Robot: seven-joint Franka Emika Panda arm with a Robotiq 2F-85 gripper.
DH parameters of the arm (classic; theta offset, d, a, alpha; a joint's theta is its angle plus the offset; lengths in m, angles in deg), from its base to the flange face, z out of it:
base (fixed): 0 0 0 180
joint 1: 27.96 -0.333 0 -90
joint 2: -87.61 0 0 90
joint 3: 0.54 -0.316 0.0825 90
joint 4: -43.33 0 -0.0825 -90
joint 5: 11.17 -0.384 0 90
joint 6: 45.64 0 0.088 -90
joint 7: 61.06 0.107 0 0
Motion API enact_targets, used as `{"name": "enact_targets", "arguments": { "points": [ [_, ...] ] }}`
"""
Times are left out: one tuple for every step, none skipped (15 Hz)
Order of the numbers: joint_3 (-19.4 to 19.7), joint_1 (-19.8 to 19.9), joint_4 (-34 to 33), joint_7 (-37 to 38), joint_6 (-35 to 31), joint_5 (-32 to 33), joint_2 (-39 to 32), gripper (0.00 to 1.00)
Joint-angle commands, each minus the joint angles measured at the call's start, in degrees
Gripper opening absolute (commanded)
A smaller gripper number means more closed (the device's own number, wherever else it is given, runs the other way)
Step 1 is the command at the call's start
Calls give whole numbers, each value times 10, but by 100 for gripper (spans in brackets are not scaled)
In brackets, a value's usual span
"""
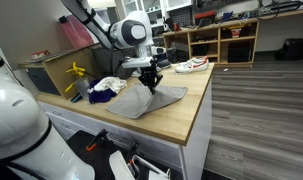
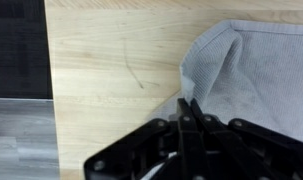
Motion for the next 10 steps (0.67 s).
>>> {"name": "enact_targets", "arguments": {
  "points": [
    [-17,-14,-26,10,36,6,10,1],
    [-22,-19,-34,8,38,0,5,1],
    [-27,-23,-41,8,37,-3,1,1],
    [-31,-26,-47,8,36,-5,-3,1],
    [-37,-30,-52,8,37,-9,-6,1],
    [-41,-34,-58,8,37,-10,-10,1],
    [-46,-39,-62,9,36,-11,-15,1],
    [-51,-43,-66,12,35,-10,-20,1],
    [-56,-48,-70,12,34,-11,-27,1],
    [-61,-53,-75,12,34,-12,-33,1]
  ]
}}
